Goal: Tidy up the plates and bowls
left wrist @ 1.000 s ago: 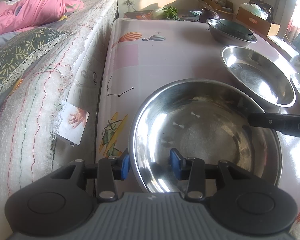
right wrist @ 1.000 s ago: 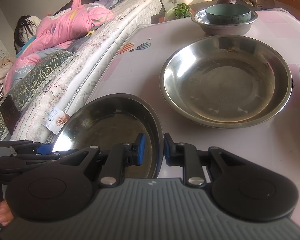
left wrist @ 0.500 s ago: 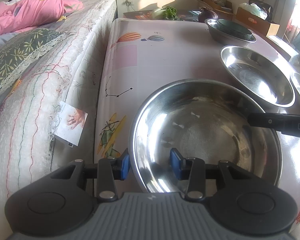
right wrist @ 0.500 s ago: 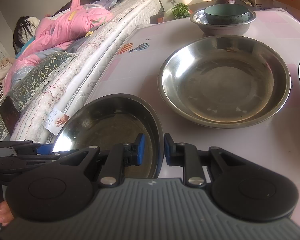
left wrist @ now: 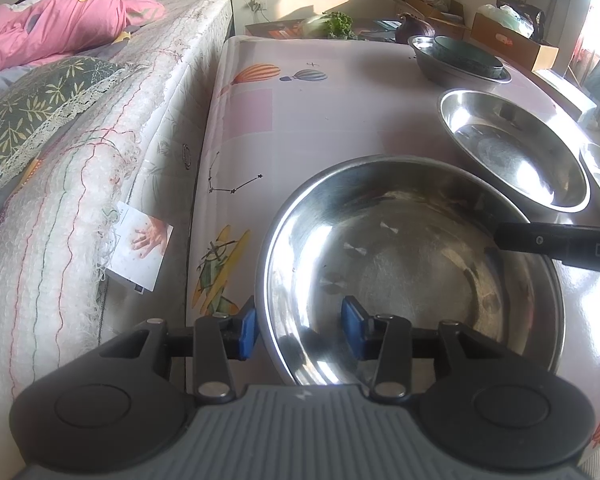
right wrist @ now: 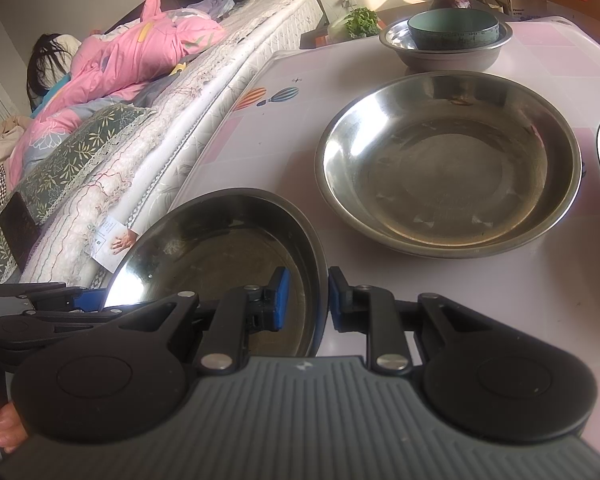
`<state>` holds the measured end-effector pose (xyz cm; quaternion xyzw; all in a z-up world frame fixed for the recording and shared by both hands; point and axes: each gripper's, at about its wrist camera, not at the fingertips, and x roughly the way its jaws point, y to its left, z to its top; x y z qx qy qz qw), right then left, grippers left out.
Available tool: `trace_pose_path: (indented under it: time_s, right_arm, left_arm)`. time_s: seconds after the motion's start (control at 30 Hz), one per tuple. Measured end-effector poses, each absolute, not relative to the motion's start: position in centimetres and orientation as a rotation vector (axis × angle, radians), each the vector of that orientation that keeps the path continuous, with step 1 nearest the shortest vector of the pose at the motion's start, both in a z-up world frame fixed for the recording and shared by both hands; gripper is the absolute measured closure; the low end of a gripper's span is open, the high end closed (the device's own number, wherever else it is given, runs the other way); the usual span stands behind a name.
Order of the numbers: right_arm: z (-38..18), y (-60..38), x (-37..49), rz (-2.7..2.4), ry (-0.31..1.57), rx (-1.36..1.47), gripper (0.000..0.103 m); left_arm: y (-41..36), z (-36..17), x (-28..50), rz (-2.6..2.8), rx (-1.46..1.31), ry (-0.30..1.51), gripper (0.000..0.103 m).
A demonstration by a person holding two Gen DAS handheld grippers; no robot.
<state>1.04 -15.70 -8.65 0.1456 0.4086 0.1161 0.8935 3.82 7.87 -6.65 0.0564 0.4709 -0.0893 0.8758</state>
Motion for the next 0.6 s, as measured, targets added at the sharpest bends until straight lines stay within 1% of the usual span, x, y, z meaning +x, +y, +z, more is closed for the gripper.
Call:
trace_pose_path:
  time_s: [0.37,0.6]
  right_arm:
    - [-8.63,-15.97,1.15,0.238,0.849,0.304,0.082]
    - [-8.55,-15.96,1.32,0.236,0.848,0.3,0.082]
  left_arm:
    - [7.64,-6.92,3.89,-0.189,0.118,0.983,0.058]
    - [7.64,-6.89,3.94,-0.192,0.115,0.985,0.054]
